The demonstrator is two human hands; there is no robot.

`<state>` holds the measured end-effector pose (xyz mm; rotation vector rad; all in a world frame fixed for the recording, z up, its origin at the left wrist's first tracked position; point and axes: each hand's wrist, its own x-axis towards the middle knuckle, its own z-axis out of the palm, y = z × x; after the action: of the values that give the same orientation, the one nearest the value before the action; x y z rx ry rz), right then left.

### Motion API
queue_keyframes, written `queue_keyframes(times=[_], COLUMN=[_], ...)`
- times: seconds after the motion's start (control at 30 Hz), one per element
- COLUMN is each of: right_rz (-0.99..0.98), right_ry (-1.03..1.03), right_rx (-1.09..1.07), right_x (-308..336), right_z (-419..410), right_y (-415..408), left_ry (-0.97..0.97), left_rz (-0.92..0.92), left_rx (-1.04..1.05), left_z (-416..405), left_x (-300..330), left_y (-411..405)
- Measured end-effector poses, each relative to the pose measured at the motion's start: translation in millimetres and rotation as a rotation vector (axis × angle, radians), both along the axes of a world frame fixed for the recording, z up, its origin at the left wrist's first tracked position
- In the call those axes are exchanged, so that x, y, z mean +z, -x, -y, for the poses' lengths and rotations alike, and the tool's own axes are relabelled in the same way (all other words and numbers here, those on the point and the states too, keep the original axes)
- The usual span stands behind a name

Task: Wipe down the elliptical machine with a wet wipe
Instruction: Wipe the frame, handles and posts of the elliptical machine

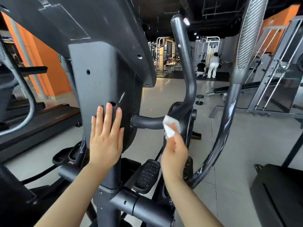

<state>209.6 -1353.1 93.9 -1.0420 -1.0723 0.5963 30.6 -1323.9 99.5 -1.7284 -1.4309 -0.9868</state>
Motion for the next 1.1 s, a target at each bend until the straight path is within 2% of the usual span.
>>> queue_keyframes(times=[0.13, 0.27, 0.4, 0.5, 0.57, 0.67, 0.83, 0.97, 1.1], right_rz=[0.064, -0.015, -0.124, -0.15, -0.143, -0.016, 0.117, 0.245, 0.15], right_ry=[-0.052, -0.011, 0.182, 0.267, 0.259, 0.19, 0.175, 0.309, 0.472], right_rx=[0.169, 0.276, 0.383, 0.35, 0.291, 0.188, 0.114, 0.06, 0.139], right_x=[8.1, 25.8, 30.2, 27.6, 24.9, 18.3, -4.5, -27.5, -41.5], right_z=[22.0, 41.3, 65.9, 77.7, 81.2, 81.2, 64.9, 44.1, 20.5], right_y=[29.0, 15.1, -36.3, -68.6, -88.4, -123.1, -212.9, -298.1, -362.4], left_ry=[0.066, 0.056, 0.301, 0.545, 0.616, 0.633, 0.662, 0.732, 0.913], left_rz=[0.121, 0.385, 0.738, 0.878, 0.986, 1.15, 1.23, 1.271, 1.498], left_rx=[-0.101, -0.38, -0.634, -0.805, -0.886, -0.903, -0.808, -0.718, -0.717], left_z=[19.0, 53.5, 81.5, 89.6, 90.1, 82.4, 62.6, 44.0, 28.1], left_x=[6.1, 6.4, 18.0, 21.3, 19.9, 12.9, -9.5, -36.2, -60.4], left_y=[-8.0, -25.1, -69.2, -111.2, -138.7, -180.9, -274.7, -358.7, -420.2])
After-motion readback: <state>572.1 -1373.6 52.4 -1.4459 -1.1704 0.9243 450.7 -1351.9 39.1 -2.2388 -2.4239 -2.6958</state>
